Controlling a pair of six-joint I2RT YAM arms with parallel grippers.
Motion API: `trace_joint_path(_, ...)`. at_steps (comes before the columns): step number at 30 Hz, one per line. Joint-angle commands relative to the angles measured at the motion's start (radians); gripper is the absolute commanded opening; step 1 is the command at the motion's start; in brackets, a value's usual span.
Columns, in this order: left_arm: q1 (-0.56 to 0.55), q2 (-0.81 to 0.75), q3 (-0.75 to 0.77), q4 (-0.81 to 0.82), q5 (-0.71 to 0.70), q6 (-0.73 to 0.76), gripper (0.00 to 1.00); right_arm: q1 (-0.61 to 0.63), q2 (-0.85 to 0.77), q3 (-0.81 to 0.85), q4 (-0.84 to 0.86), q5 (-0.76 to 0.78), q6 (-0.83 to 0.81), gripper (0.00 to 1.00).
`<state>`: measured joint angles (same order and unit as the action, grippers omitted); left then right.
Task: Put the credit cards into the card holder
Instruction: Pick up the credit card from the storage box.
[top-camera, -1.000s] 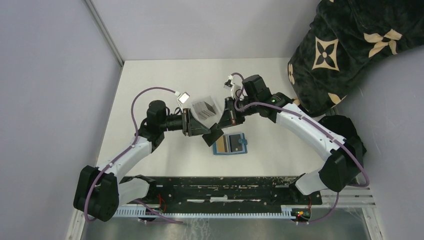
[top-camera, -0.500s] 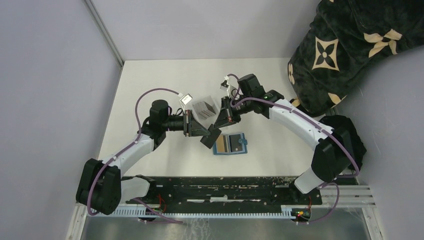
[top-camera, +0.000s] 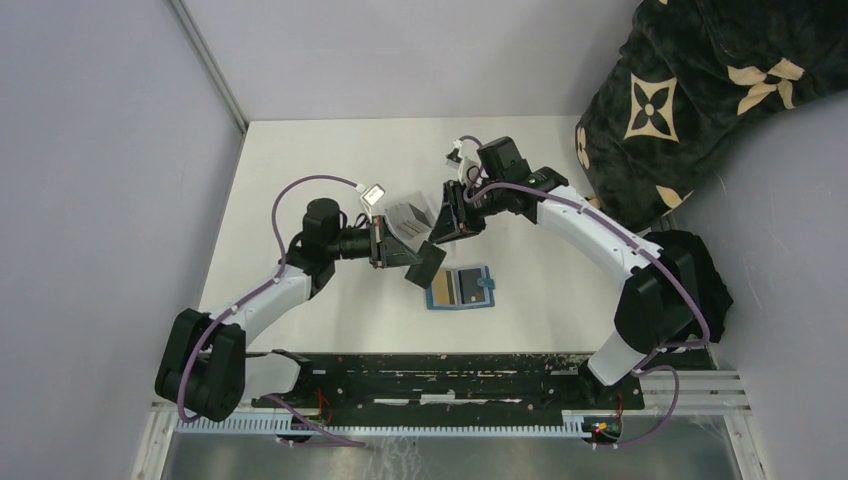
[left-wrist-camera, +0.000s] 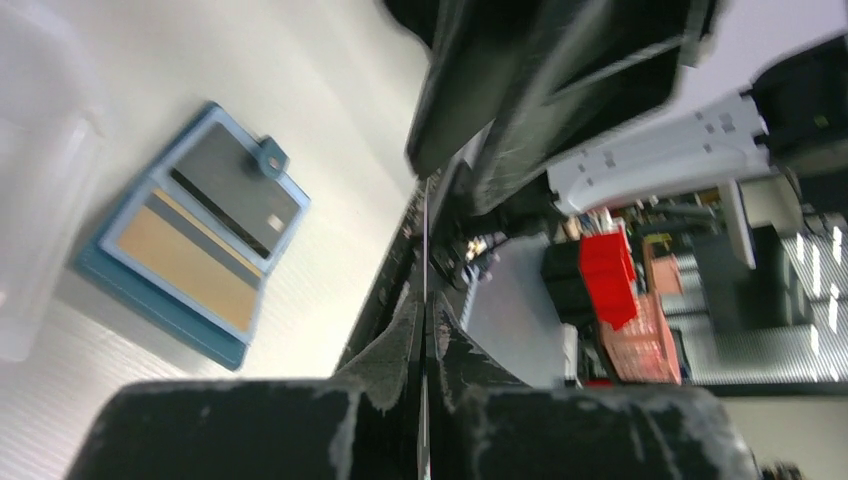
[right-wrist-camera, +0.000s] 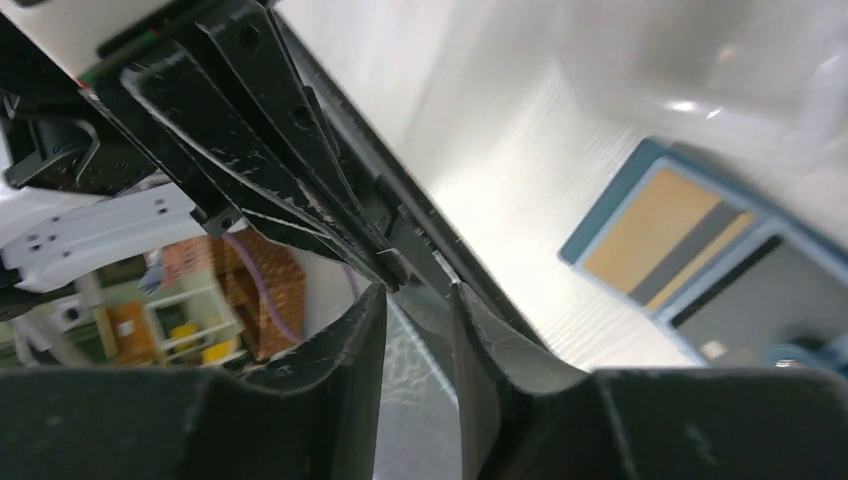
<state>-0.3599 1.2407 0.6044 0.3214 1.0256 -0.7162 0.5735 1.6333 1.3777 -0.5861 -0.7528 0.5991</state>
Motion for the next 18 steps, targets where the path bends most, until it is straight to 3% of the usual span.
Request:
trace_joint_path(1,-0.023,-0.021,-0.014,0.053,-0.215,-0.080,0.03,-0.013,-0.049,0.118,-0.091,0.210,-0.135,0.41)
trace_joint_path(11,-0.210,-0.050,-0.072,0.170,-0.660,-0.238,0.03,-0.012,-0.205,-0.122,0.033,0.385,-0.100,0.49)
trace_joint_path(18,-0.302,-0.028,-0.103,0.279,-0.838,-0.340,0.03,-0.007,-0.294,-0.236,0.110,0.467,-0.078,0.53)
